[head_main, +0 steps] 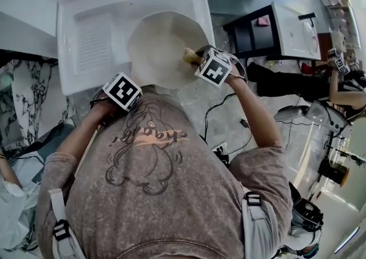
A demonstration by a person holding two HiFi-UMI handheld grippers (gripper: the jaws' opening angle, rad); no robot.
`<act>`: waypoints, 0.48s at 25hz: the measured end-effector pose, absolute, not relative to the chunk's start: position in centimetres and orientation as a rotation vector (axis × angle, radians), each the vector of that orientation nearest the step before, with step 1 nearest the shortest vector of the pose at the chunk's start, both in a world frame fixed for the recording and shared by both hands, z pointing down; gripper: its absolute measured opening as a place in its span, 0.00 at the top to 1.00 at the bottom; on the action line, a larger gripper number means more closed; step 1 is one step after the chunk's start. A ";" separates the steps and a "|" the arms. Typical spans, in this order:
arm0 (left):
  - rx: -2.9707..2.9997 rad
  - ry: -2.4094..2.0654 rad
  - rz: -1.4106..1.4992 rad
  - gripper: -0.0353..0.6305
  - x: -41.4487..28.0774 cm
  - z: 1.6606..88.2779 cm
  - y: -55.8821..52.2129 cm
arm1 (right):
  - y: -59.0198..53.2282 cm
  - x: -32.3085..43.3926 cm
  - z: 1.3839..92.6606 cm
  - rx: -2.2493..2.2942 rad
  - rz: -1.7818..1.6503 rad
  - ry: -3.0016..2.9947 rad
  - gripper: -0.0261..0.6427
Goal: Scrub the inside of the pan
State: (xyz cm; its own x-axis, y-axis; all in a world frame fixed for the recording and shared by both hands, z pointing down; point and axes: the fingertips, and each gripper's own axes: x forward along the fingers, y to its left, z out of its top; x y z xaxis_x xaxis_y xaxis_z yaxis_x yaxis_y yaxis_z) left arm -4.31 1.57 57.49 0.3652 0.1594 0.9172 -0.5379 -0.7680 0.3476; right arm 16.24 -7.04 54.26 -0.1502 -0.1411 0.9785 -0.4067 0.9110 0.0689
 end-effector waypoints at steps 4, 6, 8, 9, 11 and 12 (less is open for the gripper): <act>2.005 -0.325 1.447 0.75 -4.2 57.3 1.6 | -4.7 14.7 54.0 0.332 0.286 -1.745 0.73; 2.000 -0.325 1.449 0.74 -4.2 57.2 1.6 | -3.7 13.8 53.8 0.293 0.294 -1.757 0.73; 2.000 -0.324 1.448 0.74 -4.3 57.2 1.6 | -3.1 12.9 53.8 0.260 0.278 -1.762 0.73; 2.000 -0.323 1.448 0.74 -4.3 57.3 1.7 | -2.8 12.4 53.8 0.244 0.273 -1.767 0.73; 2.002 -0.320 1.450 0.74 -4.3 57.3 1.7 | -2.1 11.3 53.6 0.213 0.285 -1.789 0.73; 2.003 -0.320 1.450 0.74 -4.3 57.3 1.7 | -1.8 10.7 53.5 0.200 0.295 -1.805 0.73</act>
State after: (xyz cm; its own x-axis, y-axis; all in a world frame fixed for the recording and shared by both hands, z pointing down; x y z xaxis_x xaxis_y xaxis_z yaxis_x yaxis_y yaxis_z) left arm -4.30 1.72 57.33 0.3625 0.1659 0.9171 -0.5359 -0.7680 0.3508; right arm 10.69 -1.84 53.48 -0.2505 0.0197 0.9679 -0.2891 0.9527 -0.0941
